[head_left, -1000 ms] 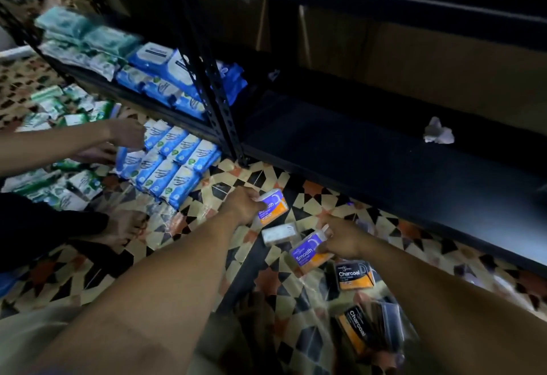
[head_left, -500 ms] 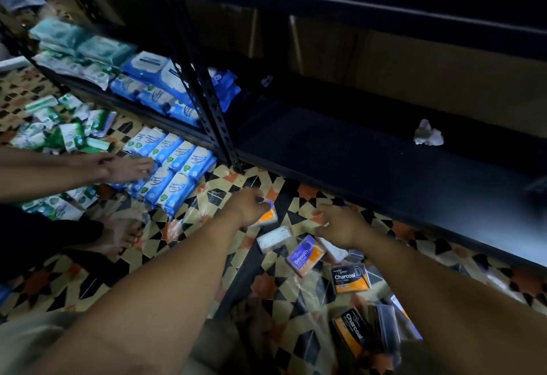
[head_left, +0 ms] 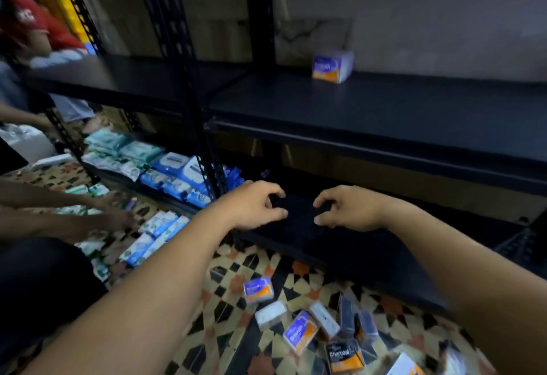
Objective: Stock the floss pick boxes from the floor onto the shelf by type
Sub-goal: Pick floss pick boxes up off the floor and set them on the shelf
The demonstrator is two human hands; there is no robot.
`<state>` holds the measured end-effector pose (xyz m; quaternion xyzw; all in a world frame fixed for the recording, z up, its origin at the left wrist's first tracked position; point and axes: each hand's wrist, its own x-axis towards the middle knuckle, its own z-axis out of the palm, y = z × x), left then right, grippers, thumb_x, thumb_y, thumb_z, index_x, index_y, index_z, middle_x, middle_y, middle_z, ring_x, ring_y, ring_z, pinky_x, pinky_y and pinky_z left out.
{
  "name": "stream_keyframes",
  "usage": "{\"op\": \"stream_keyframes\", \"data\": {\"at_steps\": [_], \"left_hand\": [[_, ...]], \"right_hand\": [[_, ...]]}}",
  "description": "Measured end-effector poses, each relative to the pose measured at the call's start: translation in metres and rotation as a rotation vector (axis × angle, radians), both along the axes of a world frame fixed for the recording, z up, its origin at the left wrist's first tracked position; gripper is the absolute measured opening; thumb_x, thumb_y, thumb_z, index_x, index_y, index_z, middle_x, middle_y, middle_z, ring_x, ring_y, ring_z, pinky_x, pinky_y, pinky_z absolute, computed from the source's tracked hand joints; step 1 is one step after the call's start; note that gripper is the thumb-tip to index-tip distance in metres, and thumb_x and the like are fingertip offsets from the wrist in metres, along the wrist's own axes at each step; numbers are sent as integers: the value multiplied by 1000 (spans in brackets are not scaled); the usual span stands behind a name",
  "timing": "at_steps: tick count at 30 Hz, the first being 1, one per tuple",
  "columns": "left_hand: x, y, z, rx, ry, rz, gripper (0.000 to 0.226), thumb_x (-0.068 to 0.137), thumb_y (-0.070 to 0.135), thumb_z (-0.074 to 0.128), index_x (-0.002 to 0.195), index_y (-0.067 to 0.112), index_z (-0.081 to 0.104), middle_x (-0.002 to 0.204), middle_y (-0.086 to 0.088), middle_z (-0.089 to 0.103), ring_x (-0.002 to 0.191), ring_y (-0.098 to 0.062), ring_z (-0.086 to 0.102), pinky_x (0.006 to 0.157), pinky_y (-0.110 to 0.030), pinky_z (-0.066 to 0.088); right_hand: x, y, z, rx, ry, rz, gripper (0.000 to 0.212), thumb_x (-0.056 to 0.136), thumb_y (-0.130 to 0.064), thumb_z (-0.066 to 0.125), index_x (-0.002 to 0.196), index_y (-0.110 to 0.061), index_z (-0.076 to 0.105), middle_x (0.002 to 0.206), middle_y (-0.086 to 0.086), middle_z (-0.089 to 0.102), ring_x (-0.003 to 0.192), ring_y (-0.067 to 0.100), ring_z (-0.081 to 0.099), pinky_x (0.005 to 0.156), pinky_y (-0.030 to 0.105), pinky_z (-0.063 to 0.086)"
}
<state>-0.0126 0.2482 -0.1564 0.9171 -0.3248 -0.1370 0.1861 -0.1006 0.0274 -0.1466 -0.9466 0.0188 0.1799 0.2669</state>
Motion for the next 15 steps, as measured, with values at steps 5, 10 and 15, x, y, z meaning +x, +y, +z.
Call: {"op": "stream_keyframes", "data": {"at_steps": [5, 10, 15], "left_hand": [[6, -5, 78, -62, -115, -34, 46, 83, 56, 69, 122, 34, 64, 90, 13, 70, 85, -4, 65, 83, -29, 54], [19, -23, 133, -116, -141, -66, 47, 83, 57, 69, 124, 33, 63, 94, 13, 70, 89, -5, 66, 83, -27, 52], [42, -48, 149, -165, -130, -48, 47, 82, 56, 71, 122, 32, 64, 98, 12, 69, 95, -7, 66, 93, -31, 52]], "right_hand": [[-1, -9, 79, -27, -183, 7, 43, 86, -53, 68, 124, -36, 58, 84, -9, 74, 83, 5, 67, 90, 31, 52], [7, -32, 126, 51, -306, -25, 39, 88, -45, 69, 123, -30, 60, 87, -1, 76, 83, 12, 71, 92, 33, 53], [23, -67, 129, 209, -364, -151, 36, 85, -39, 75, 117, -29, 64, 92, -1, 76, 92, 18, 70, 92, 33, 53]]}}
